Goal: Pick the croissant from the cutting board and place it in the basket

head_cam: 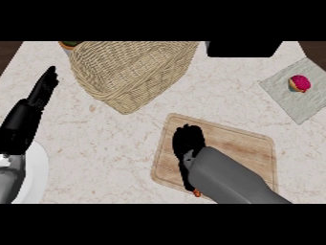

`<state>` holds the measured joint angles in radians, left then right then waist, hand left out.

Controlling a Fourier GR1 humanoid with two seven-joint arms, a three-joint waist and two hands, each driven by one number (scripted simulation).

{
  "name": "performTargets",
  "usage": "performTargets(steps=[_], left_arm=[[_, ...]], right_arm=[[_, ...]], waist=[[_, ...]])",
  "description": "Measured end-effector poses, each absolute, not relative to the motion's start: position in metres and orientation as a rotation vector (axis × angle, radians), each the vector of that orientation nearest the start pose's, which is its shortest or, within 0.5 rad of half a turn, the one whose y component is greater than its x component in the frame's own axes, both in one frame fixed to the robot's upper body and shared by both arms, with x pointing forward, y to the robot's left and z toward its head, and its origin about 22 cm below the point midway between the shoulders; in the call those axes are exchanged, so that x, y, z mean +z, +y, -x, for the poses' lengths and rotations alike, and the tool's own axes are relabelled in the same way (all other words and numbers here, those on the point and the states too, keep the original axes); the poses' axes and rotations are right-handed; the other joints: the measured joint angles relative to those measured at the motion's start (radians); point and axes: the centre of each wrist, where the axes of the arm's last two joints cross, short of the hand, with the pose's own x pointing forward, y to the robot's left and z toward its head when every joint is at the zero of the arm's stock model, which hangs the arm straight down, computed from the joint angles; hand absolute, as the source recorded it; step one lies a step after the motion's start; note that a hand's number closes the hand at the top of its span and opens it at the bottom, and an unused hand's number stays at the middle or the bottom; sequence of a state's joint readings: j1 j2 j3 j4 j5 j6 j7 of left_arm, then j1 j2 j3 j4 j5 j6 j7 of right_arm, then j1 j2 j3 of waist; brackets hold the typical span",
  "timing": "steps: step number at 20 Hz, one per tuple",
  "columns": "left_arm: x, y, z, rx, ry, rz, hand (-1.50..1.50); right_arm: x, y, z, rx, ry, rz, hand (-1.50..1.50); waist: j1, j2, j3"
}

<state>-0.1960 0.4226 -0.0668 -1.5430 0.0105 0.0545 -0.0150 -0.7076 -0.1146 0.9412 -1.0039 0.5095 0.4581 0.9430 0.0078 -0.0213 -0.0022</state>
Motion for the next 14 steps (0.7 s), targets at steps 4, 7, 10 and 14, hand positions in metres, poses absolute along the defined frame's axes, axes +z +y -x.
performTargets(steps=[4, 7, 10, 14], left_arm=[[0.068, 0.292, -0.283, -0.361, -1.71, -0.302, 0.0], [0.066, 0.301, -0.281, -0.346, -1.697, -0.326, 0.0], [0.067, 0.304, -0.28, -0.337, -1.693, -0.334, 0.0], [0.066, 0.305, -0.278, -0.336, -1.686, -0.337, 0.0]], right_arm=[[0.003, -0.058, -0.307, 1.516, -0.534, 0.871, 1.5], [0.009, -0.091, -0.326, 1.244, -0.542, 0.937, 1.5], [0.008, -0.116, -0.331, 1.05, -0.555, 1.04, 1.5], [0.028, -0.122, -0.339, 0.884, -0.678, 1.181, 1.5]], waist=[[-0.017, -0.002, 0.003], [-0.047, -0.005, 0.003], [-0.058, -0.002, 0.003], [-0.059, -0.002, 0.002]])
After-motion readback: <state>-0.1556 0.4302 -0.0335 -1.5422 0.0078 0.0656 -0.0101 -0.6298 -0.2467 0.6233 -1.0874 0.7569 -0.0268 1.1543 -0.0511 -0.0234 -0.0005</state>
